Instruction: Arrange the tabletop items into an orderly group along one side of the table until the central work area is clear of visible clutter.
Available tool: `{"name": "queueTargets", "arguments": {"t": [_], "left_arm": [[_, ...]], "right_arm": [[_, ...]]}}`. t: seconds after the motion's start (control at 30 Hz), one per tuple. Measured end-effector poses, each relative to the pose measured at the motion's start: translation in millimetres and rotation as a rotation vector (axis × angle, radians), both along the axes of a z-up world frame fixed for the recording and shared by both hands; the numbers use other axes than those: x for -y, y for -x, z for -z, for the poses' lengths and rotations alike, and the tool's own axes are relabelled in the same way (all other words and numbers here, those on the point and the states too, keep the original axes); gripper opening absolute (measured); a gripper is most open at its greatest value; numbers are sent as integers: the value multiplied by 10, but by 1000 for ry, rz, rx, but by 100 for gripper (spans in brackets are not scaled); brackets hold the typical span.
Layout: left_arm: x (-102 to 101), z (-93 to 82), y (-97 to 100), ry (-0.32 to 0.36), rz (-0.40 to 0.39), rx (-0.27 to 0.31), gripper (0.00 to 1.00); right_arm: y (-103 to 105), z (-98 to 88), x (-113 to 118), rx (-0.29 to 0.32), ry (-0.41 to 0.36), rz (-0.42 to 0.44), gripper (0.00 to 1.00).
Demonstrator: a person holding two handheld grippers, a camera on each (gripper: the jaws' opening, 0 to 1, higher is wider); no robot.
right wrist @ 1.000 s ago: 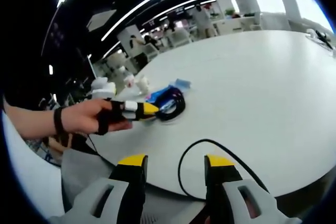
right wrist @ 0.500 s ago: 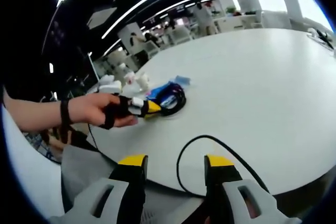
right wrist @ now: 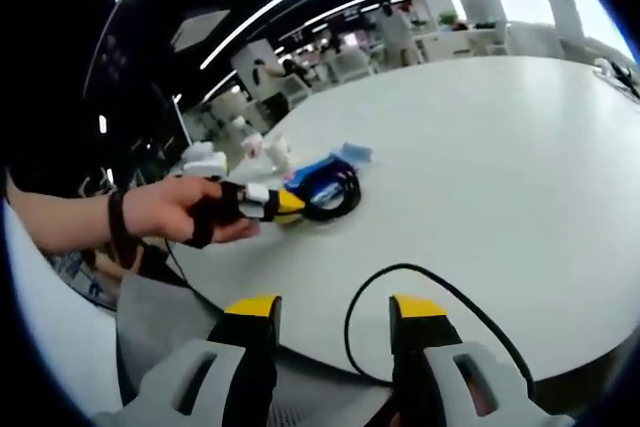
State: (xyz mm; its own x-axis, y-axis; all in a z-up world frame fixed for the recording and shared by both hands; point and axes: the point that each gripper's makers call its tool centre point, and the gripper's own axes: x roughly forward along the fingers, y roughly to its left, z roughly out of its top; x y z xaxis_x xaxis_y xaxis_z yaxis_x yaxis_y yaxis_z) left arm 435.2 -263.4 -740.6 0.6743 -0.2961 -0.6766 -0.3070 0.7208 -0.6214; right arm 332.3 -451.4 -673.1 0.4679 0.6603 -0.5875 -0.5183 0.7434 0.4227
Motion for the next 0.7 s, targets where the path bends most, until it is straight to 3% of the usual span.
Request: {"name": "queueTargets", "arguments": {"t": [0.4, 0.7], "left_arm": [[44, -127, 142, -19, 72, 36, 0], [172, -96, 402, -35, 140, 14, 0]], "right_arm": [[32, 30, -133, -3, 4, -34, 43], [7, 67, -213, -8, 4, -39, 39]]}}
